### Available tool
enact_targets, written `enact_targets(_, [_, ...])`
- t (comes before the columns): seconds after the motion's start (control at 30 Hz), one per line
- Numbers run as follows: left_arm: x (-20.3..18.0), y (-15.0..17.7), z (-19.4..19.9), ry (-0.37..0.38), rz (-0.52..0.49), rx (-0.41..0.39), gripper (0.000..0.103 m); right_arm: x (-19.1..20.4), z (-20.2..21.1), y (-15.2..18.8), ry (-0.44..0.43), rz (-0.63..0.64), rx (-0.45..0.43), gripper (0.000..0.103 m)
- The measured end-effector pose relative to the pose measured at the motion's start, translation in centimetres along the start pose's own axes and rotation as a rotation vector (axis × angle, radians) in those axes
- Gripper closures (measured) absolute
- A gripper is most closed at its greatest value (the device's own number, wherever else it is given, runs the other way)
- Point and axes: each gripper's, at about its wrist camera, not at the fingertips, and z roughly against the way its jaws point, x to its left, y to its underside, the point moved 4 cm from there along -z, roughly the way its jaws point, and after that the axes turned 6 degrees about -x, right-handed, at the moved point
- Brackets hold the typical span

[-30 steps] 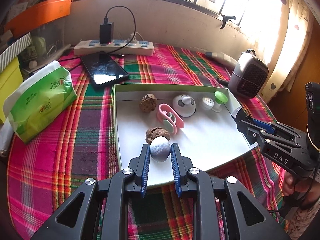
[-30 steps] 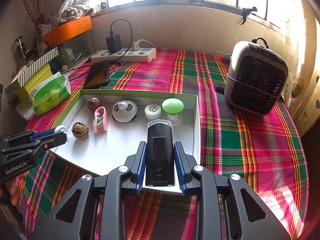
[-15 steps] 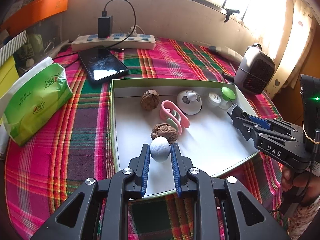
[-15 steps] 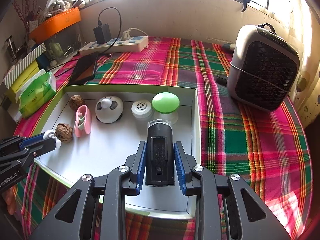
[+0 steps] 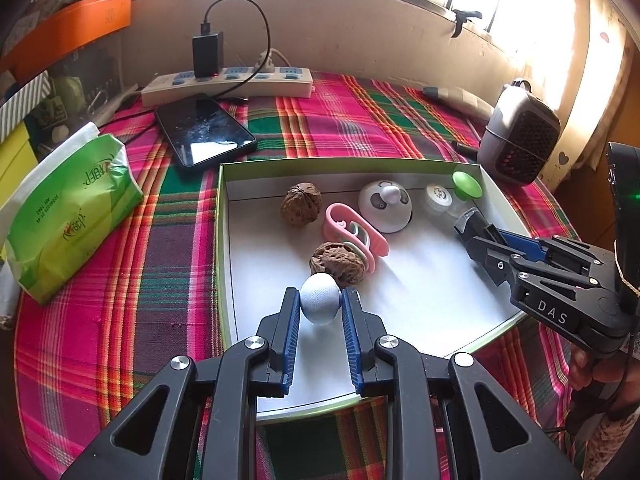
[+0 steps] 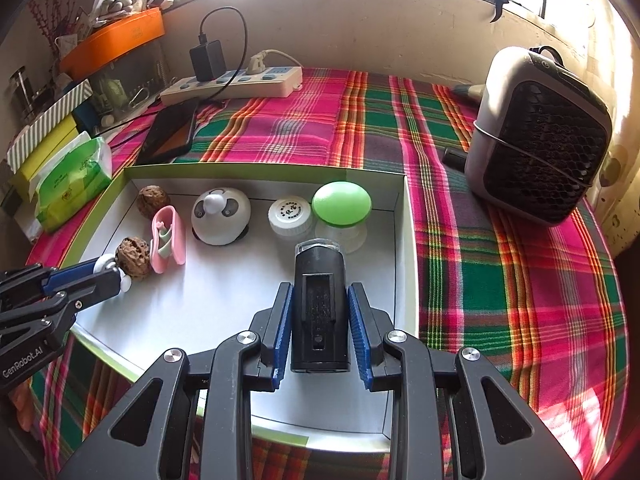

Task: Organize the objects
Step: 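Lower the white toy and black device into the box lid with both tools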

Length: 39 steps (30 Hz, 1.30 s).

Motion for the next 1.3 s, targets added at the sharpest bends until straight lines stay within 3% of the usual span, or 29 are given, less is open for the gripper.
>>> enact_targets(1.3, [-0.32,0.15,-0.33,-0.037,-0.028,0.0,0.081,0.55,-0.35,0.08,0.039,0.033,-0.013,0.074])
